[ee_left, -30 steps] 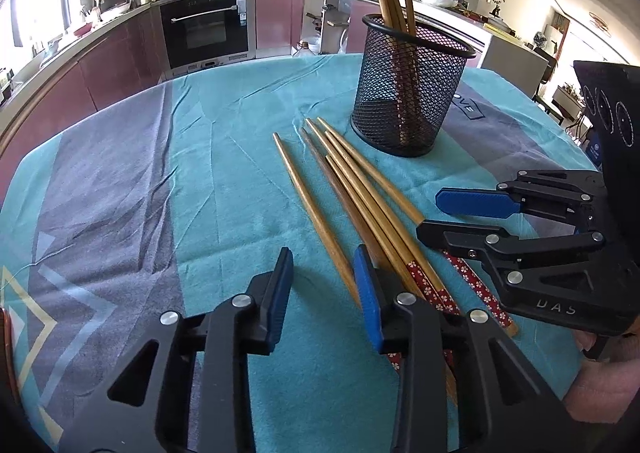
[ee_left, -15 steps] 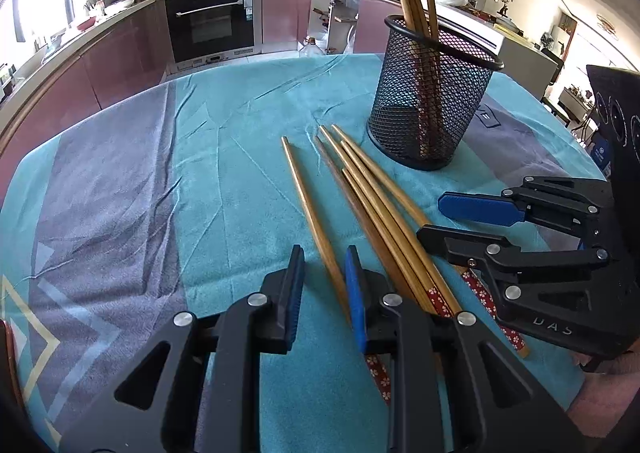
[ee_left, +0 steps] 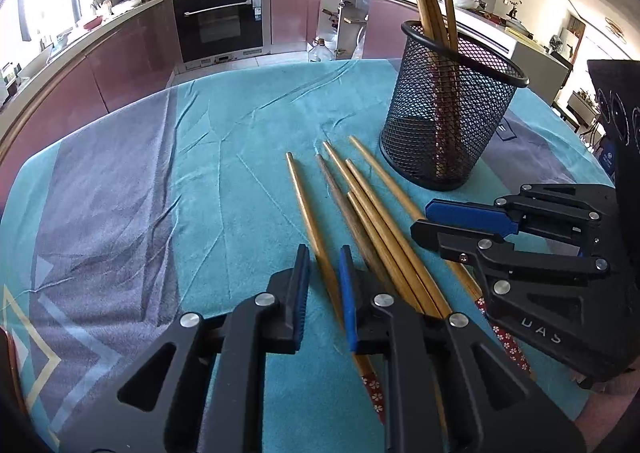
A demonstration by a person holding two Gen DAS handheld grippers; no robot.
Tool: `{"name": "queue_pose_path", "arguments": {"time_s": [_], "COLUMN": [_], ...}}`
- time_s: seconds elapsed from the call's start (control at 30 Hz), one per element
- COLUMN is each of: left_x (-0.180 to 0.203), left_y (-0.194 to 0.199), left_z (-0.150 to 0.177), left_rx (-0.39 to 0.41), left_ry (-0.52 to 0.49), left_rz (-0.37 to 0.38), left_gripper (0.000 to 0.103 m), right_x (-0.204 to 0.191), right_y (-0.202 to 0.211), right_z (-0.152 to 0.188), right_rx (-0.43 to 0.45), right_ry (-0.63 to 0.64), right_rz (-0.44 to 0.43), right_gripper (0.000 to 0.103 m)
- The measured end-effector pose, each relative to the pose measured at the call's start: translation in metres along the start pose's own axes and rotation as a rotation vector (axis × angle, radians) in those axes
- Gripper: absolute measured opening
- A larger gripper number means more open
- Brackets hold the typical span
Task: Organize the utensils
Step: 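Close the left gripper on a chopstick while the right gripper grasps another, then lift both held chopsticks upright and carry them over the mesh cup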
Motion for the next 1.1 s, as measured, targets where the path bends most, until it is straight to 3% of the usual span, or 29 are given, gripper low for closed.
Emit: {"name": "queue_pose_path", "arguments": {"time_s": [0.47,0.73,1.1], "left_x": [-0.009,-0.022,-0.034], "left_y": [0.012,0.038,0.088], "left_z": [0.005,0.005,-0.004], "left_rx": [0.018,0.058,0.169], "left_ry": [0.062,0.088,0.104], "left_rz": [0.029,0.111,0.222], "left_gripper": [0.008,0.008,0.008], "right_x": [0.01,0.007,0.007], "right_y": [0.017,0.044,0.093], "right_z": [0.005,0.01,0.008], "right_rx": [0.033,0.081,0.198], "right_ry": [-0.057,-0.064,-0.068], "right_rz": [-0.043,-0.121,-0.194], "right_gripper": [0.005,0.005,0.005]}}
Point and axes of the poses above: each gripper's, at about its wrist camera, not at the fingertips, and y roughly against the way its jaws point, x to its right, z to its underside, the point moved 1 cm from there along -y, roughly the way its jaws point, and after that the axes turned 8 degrees about -z, right-handed, at the moved point
